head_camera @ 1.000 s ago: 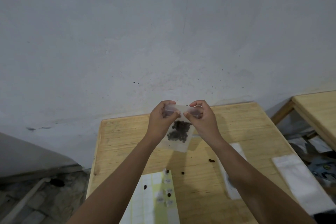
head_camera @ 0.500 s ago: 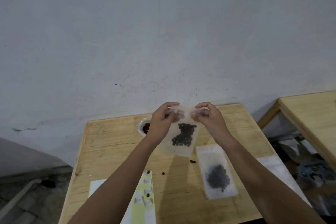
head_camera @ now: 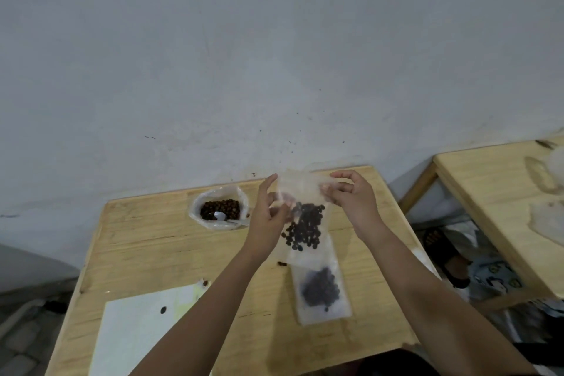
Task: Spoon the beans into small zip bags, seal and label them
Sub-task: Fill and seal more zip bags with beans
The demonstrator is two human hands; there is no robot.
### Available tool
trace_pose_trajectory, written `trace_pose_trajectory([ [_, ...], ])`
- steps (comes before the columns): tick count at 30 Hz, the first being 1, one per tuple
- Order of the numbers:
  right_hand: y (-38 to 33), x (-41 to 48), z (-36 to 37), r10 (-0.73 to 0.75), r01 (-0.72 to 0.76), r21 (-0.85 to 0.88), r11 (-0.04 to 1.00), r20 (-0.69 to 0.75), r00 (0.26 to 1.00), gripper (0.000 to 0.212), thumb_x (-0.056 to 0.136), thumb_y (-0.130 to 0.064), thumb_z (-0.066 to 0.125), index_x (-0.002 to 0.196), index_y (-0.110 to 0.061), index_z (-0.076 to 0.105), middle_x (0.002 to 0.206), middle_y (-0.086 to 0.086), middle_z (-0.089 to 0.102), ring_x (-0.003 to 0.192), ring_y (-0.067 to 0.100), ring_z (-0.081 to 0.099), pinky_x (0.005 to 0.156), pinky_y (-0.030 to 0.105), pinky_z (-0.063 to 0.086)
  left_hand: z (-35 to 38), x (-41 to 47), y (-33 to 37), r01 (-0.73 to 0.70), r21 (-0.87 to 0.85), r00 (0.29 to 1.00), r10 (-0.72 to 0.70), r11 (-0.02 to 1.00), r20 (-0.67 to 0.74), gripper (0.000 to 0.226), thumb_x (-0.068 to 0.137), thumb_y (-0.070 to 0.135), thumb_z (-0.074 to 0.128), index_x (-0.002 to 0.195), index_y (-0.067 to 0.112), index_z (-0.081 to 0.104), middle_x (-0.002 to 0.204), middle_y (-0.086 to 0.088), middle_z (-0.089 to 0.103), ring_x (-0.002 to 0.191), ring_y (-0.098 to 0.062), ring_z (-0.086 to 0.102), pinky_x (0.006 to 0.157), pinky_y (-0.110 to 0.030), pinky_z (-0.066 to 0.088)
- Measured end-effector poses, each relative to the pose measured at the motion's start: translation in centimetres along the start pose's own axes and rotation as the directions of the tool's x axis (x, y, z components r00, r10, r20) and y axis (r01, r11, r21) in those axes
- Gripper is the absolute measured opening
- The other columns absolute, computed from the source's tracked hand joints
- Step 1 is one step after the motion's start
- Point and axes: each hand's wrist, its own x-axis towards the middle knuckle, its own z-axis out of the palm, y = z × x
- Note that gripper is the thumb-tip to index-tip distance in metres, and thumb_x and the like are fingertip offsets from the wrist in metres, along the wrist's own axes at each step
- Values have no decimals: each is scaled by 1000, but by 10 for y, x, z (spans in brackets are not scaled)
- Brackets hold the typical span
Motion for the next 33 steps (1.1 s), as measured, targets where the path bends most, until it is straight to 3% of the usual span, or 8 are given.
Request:
trace_pose_trajectory([
  [4, 23, -9, -11, 34, -34, -16, 999, -31, 999, 34, 84, -11, 68, 110, -23, 50, 99, 6, 63, 84, 18, 64, 73, 30, 54, 20, -12, -17, 57, -22, 998, -58, 998, -33, 47, 94, 0, 49, 130, 29, 38, 101, -22, 55, 70, -16, 66, 68, -26, 56],
  [8, 61, -28, -21, 33, -29, -162, 986, 23, 999, 41, 84, -10, 67, 114, -21, 41, 103, 3, 56, 86, 17, 62, 71, 28, 53, 39, -27, -38, 158, -97, 977, -170, 983, -130, 49, 94, 0, 50, 133, 25, 36, 96, -14, 55, 69, -14, 66, 67, -26, 57],
  [13, 97, -34, -36, 93, -50, -352, 935, 108, 990, 41, 85, -11, 66, 117, -19, 43, 102, 3, 57, 82, 9, 60, 66, 17, 49, 47, -43, -68, 295, 38, 949, -289, 955, -127, 63, 89, 3, 59, 141, 19, 28, 101, -12, 55, 77, -19, 65, 70, -30, 57],
  [17, 116, -34, -43, 137, -56, -442, 895, 154, 979, 45, 85, -8, 66, 126, -15, 48, 96, -2, 57, 80, 10, 59, 62, 14, 47, 45, -52, -83, 340, 186, 939, -321, 922, -125, 66, 85, 0, 63, 140, 9, 28, 90, 1, 52, 69, -9, 56, 61, -11, 48],
  [19, 123, -34, -44, 152, -58, -468, 882, 165, 975, 46, 86, -5, 64, 128, -13, 48, 95, -3, 55, 81, 10, 58, 60, 11, 46, 44, -55, -87, 366, 244, 929, -340, 898, -145, 65, 85, -4, 62, 140, 8, 29, 88, 4, 51, 69, -5, 52, 60, -9, 45],
  [22, 130, -32, -44, 147, -47, -499, 866, 162, 976, 46, 87, 1, 59, 130, -9, 49, 94, -1, 53, 78, 9, 55, 59, 7, 47, 45, -57, -94, 348, 365, 937, -309, 864, -161, 68, 83, 2, 65, 141, 9, 30, 94, 3, 51, 79, -9, 54, 67, -14, 45],
  [27, 144, -31, -49, 127, 8, -582, 813, 192, 973, 49, 85, 1, 59, 132, -9, 48, 102, 2, 53, 78, 8, 52, 60, 1, 43, 49, -59, -104, 324, 501, 946, -280, 803, -163, 67, 83, 11, 66, 140, 7, 32, 132, -12, 46, 121, -26, 45, 103, -37, 39],
  [33, 149, -33, -61, 108, 60, -629, 775, 226, 968, 46, 84, -3, 62, 128, -12, 54, 117, 7, 55, 90, 9, 51, 72, 7, 39, 57, -62, -105, 295, 614, 955, -250, 732, -161, 57, 87, 13, 61, 137, 6, 36, 138, -13, 32, 129, -27, 31, 105, -30, 28],
])
